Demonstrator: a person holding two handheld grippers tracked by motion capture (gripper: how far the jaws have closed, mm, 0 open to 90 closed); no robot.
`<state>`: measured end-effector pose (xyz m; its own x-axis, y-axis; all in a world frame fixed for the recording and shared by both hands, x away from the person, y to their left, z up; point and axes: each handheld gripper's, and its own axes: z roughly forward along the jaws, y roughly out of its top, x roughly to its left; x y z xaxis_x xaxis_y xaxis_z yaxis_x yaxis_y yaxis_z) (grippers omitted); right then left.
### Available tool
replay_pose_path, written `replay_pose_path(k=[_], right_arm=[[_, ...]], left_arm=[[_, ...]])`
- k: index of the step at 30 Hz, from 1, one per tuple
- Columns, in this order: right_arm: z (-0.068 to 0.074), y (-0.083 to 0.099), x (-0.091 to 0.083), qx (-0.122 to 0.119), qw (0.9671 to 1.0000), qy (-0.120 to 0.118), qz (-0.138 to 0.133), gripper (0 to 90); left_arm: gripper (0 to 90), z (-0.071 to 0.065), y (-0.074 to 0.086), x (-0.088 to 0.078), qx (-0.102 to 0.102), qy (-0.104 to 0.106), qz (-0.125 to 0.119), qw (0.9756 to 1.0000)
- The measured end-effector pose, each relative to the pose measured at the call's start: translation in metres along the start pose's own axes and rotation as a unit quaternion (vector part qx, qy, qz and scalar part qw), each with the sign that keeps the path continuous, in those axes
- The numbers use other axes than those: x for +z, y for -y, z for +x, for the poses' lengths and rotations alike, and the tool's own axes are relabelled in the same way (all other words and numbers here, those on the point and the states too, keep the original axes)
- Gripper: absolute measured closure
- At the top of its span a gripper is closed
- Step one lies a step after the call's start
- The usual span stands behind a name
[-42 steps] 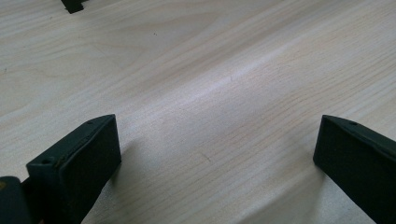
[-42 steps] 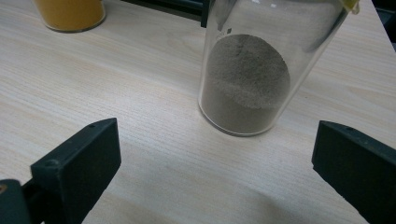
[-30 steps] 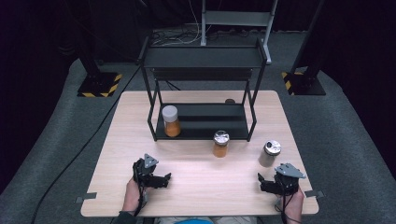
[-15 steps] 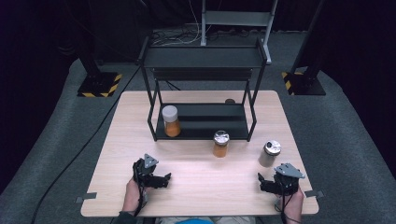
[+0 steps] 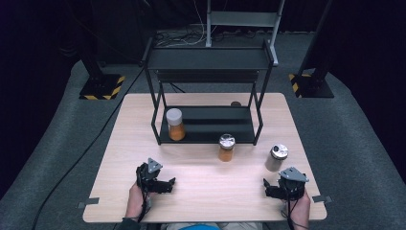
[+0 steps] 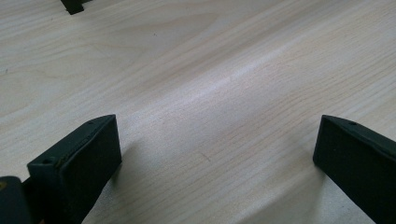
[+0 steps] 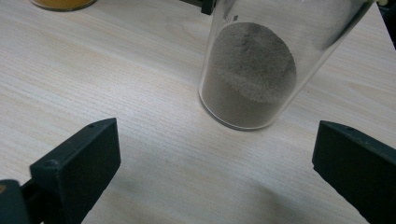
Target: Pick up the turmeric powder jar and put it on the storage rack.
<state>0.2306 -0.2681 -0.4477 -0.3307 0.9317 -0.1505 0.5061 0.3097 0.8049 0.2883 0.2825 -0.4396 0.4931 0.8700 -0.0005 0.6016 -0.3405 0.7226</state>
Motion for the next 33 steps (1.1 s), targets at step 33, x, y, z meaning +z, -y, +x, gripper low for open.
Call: replay_pose_path(k=[33], right_arm=[[0.032,-0.036,0.003,-0.033,0.9982,-0.044,-0.025,0.3]], left_arm=[[0.3,0.0,0.0,0.0,-0.001,0.0,0.0,1.0]])
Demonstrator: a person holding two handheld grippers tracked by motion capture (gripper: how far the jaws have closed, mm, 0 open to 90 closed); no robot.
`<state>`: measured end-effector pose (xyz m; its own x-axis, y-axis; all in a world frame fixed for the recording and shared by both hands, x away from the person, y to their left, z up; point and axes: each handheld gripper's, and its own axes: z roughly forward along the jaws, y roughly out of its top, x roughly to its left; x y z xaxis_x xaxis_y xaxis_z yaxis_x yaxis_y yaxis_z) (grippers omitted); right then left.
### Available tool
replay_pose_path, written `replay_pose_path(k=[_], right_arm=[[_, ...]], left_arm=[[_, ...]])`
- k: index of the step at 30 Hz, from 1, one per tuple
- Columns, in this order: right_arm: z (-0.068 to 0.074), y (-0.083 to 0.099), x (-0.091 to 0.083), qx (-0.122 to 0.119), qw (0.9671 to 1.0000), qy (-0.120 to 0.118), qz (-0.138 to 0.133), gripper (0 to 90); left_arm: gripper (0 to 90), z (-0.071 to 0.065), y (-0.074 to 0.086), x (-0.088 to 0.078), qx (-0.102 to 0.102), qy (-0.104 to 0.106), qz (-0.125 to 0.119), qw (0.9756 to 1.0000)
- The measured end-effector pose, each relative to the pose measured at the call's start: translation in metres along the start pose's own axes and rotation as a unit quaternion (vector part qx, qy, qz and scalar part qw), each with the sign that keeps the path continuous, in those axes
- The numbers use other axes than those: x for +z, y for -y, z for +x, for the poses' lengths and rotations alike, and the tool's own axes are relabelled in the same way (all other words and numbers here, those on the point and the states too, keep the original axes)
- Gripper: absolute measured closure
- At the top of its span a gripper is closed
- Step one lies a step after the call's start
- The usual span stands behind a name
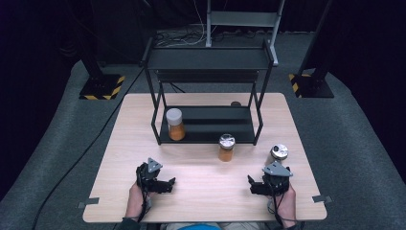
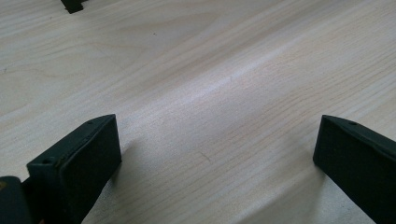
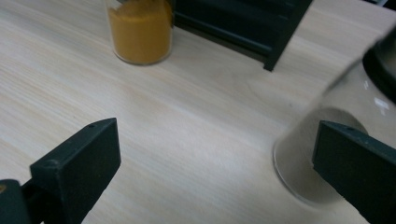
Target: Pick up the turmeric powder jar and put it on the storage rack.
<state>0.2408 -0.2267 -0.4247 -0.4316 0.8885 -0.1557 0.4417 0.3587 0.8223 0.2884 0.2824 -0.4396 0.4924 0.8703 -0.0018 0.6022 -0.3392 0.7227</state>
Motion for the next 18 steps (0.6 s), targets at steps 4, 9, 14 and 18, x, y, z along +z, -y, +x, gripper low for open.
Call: replay_pose_path(k=[4,9,14,18], right_arm=[[0.002,-0.009,0.004,-0.009,0.9999,-0.009,-0.008,0.3],[0.002,-0.02,0.014,-0.016,0.9996,-0.019,-0.014,0.3],[0.003,-0.029,0.023,-0.019,0.9993,-0.029,-0.013,0.3],[0.003,-0.033,0.028,-0.02,0.9991,-0.035,-0.013,0.4]], left_arm=[[0.3,0.0,0.0,0.0,0.0,0.0,0.0,1.0],[0.3,0.0,0.0,0.0,0.0,0.0,0.0,1.0],[0.3,0.0,0.0,0.0,0.001,0.0,0.0,1.0],[0.3,0.0,0.0,0.0,0.001,0.0,0.0,1.0]])
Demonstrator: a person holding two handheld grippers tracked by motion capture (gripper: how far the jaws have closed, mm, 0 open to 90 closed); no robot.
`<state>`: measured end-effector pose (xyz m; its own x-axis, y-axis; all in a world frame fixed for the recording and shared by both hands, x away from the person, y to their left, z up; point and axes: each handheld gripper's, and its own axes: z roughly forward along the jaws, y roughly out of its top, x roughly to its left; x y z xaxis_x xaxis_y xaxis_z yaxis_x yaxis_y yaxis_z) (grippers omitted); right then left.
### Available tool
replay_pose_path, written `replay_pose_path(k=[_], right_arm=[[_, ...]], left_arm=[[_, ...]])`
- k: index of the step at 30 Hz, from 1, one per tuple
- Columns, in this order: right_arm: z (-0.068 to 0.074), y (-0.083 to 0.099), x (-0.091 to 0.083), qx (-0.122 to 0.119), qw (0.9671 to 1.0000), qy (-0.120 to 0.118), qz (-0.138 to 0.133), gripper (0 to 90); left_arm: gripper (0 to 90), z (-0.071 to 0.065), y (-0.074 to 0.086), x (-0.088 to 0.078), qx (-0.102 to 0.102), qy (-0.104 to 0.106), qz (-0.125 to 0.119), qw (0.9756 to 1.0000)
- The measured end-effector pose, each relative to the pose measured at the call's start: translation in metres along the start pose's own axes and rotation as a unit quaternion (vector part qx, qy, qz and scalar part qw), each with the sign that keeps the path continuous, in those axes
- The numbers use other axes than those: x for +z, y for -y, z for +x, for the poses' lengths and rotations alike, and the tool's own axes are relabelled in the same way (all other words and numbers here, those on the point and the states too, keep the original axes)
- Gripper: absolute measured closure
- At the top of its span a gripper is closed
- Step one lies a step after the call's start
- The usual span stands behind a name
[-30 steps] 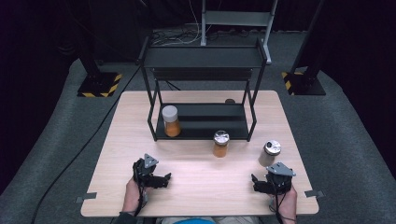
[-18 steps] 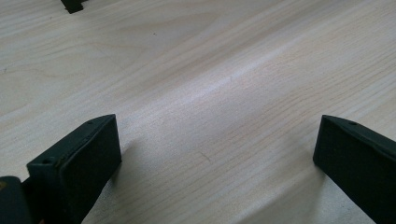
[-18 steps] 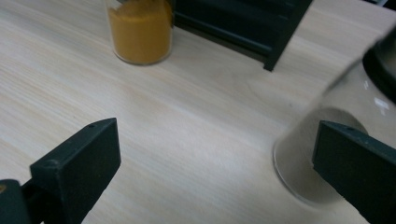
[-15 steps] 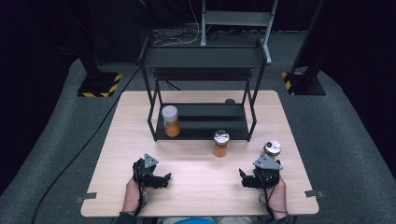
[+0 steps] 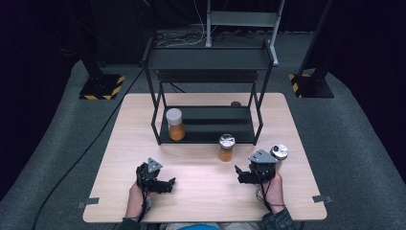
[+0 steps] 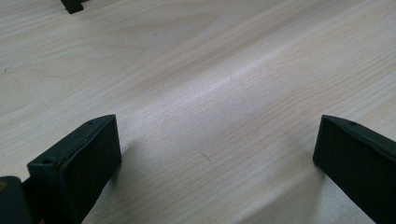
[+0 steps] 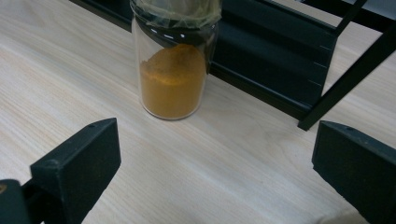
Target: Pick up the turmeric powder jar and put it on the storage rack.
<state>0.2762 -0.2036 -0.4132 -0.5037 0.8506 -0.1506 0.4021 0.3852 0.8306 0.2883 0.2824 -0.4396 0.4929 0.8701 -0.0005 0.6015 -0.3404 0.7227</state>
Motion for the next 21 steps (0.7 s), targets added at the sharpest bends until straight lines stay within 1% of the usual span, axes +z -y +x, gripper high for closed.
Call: replay_pose_path(k=[9,21], right_arm=[[-0.001,-0.01,0.011,0.004,0.9999,-0.01,-0.003,0.5],[-0.002,-0.024,0.03,0.003,0.9996,-0.028,0.005,0.5]], left_arm=[[0.3,0.0,0.0,0.0,0.0,-0.001,-0.001,1.0],[0.3,0.0,0.0,0.0,0.0,0.0,0.0,1.0]])
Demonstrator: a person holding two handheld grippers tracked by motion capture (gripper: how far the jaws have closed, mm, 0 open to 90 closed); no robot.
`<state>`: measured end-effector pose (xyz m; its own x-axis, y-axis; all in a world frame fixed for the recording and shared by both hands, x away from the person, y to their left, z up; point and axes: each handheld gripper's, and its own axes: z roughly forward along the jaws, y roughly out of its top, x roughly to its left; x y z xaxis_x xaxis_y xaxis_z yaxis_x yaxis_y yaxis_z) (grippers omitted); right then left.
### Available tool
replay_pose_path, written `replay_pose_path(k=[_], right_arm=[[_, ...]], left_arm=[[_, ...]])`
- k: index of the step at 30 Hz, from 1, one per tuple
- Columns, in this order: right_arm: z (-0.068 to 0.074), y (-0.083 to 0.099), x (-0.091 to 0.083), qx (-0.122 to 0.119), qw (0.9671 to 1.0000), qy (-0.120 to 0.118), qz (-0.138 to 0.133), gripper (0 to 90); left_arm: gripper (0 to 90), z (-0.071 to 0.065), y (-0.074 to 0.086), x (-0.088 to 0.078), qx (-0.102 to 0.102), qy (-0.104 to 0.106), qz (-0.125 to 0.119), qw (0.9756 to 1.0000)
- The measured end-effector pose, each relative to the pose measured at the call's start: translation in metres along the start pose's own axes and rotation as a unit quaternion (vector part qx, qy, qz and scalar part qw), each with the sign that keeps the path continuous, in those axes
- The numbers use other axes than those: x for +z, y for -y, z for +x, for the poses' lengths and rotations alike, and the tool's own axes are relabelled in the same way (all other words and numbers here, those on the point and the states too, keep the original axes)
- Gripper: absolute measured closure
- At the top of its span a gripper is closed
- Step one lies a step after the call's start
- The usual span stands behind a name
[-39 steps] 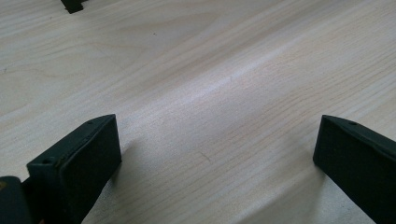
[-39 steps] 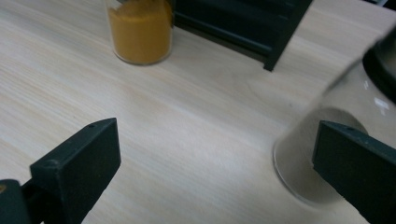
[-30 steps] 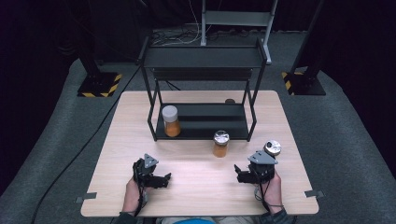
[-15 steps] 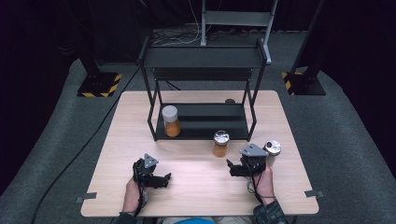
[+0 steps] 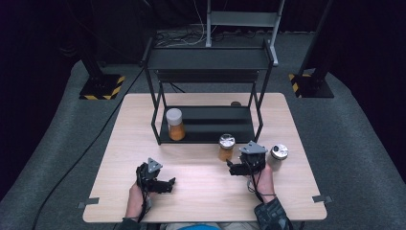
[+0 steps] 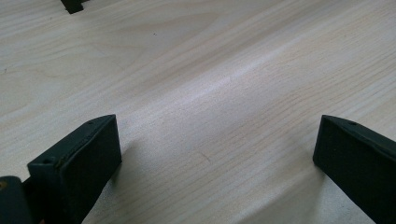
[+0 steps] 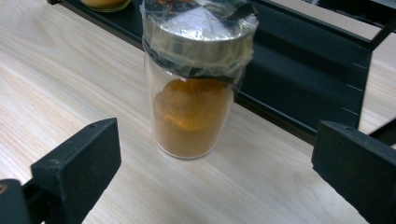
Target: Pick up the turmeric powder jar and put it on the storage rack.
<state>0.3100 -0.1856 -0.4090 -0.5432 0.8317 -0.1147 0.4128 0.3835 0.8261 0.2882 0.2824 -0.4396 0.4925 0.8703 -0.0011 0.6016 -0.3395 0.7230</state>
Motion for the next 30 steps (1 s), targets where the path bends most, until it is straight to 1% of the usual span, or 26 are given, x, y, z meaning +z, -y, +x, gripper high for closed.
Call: replay_pose_path(k=[8,12,21,30], right_arm=[[-0.003,-0.007,0.011,0.004,0.9999,-0.013,-0.001,0.6],[-0.004,-0.01,0.017,0.006,0.9998,-0.019,0.003,0.6],[-0.008,-0.013,0.031,0.016,0.9994,-0.03,0.01,0.6],[-0.01,-0.017,0.045,0.021,0.9989,-0.04,0.007,0.6]], left_arm=[[0.3,0.0,0.0,0.0,0.0,0.0,0.0,1.0],[0.3,0.0,0.0,0.0,0.0,0.0,0.0,1.0],[0.3,0.0,0.0,0.0,0.0,0.0,0.0,1.0],[0.4,0.0,0.0,0.0,0.0,0.0,0.0,1.0]])
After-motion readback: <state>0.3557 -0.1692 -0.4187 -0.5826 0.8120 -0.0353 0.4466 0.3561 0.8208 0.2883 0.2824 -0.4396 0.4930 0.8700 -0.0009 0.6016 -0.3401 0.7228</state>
